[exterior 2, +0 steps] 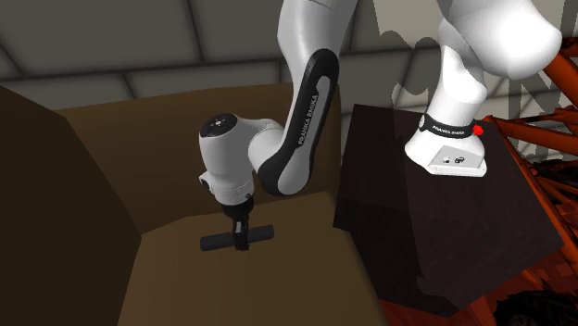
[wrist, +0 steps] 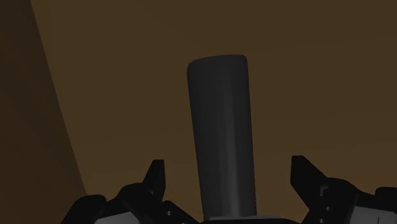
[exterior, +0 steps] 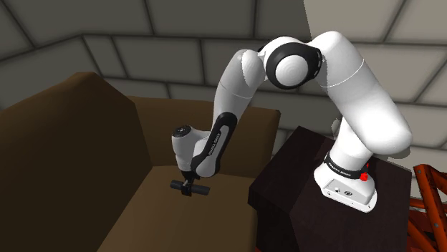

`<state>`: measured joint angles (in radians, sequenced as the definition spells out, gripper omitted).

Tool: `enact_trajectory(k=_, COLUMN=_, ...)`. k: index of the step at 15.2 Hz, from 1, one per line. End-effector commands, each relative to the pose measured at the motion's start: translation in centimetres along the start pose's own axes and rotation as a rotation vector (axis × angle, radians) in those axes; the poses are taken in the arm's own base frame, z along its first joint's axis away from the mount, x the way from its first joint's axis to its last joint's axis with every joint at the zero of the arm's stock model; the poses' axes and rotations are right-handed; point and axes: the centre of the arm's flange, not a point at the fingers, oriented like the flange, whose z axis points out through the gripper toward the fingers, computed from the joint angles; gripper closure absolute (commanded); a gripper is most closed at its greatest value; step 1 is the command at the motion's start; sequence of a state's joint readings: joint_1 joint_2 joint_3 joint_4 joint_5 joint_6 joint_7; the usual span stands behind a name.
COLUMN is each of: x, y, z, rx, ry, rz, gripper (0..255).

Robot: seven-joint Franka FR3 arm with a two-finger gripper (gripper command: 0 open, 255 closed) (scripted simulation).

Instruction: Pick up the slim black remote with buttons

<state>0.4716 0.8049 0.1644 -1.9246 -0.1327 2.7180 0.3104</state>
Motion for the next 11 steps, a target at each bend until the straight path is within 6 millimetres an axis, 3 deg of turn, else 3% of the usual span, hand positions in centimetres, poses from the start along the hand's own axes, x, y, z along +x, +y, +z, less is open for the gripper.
enact_trajectory(k=1, x=0.02, y=-0.04, z=0.14, rx=0.000, ry=0.001, rz=0.000, gripper=255)
enact_trajectory(k=11, x=0.00, y=-0.04, z=-0.35, rx=0.000, ry=0.001, rz=0.000, gripper=255)
